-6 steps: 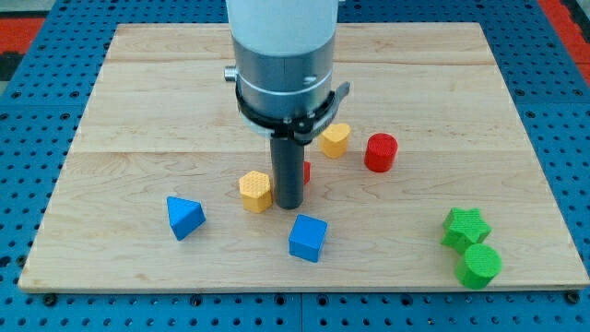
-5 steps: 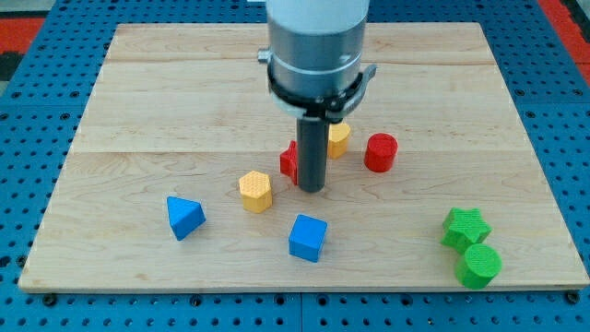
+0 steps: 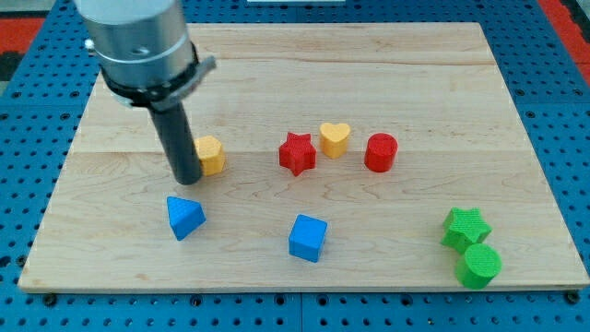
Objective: Form a group of yellow and red blocks
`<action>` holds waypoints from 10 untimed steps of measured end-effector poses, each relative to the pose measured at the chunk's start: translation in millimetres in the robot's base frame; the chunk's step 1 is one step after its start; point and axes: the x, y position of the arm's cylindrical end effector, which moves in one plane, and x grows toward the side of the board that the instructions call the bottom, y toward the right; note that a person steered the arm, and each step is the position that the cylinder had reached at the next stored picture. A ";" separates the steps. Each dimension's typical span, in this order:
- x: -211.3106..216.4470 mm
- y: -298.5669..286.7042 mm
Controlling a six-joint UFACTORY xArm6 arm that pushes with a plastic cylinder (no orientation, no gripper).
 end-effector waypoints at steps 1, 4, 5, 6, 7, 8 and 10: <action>-12.0 -9.6; -19.0 111.3; -12.5 59.4; 29.4 127.1; 21.1 178.4; -4.9 210.7; 13.8 161.1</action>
